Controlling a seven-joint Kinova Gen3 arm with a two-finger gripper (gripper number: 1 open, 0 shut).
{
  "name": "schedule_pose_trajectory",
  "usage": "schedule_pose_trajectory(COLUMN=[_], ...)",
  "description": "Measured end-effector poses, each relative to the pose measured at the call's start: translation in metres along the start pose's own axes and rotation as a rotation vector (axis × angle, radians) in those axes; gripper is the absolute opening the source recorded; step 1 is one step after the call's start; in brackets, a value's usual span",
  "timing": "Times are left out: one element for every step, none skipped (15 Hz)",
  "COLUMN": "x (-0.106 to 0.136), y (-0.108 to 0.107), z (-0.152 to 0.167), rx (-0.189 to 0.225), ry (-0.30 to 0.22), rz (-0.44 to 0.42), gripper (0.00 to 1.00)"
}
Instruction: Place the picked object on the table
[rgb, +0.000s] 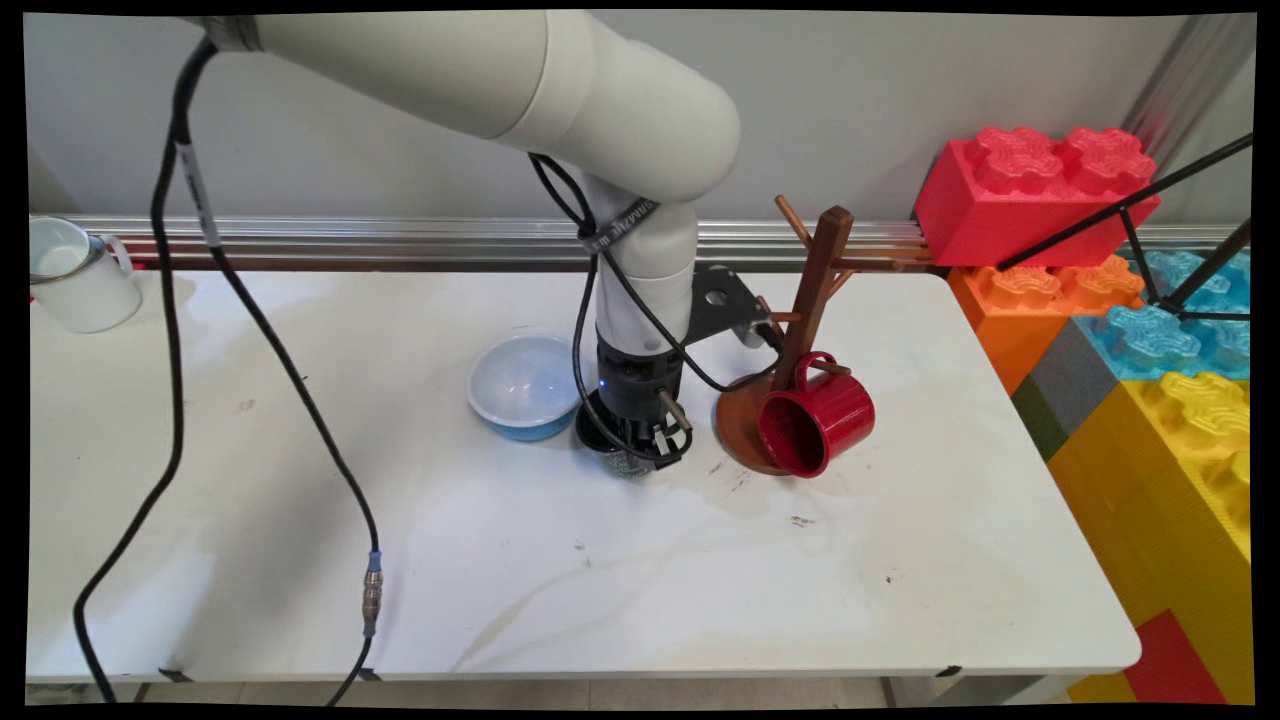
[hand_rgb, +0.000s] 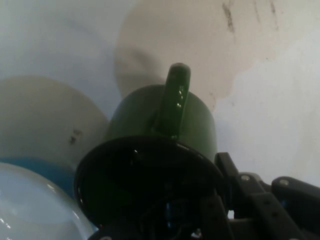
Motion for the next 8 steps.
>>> schedule_pose_trajectory(x=[0.0007, 0.0011, 0.0015, 0.0018, 0.0020, 0.0021, 0.0021, 0.0020], y=[-0.0003, -0.0005, -0.0006, -0.0009, -0.0011, -0.0015, -0.0018, -0.0023], z=[0.0011, 0.0021, 0.0031, 0.0040, 0.0049, 0.0059, 0.0069, 0.0079], rx=[-0.001, -0.001, -0.002, -0.002, -0.003, -0.003, -0.004, -0.004], ry=[-0.002, -0.003, -0.005, -0.006, -0.007, -0.008, -0.008, -0.008], rz=[-0.003, -0.005, -0.007, -0.009, -0.011, -0.014, -0.016, -0.018], gripper=[0.00, 0.00, 0.00, 0.00, 0.00, 0.00, 0.00, 1.00])
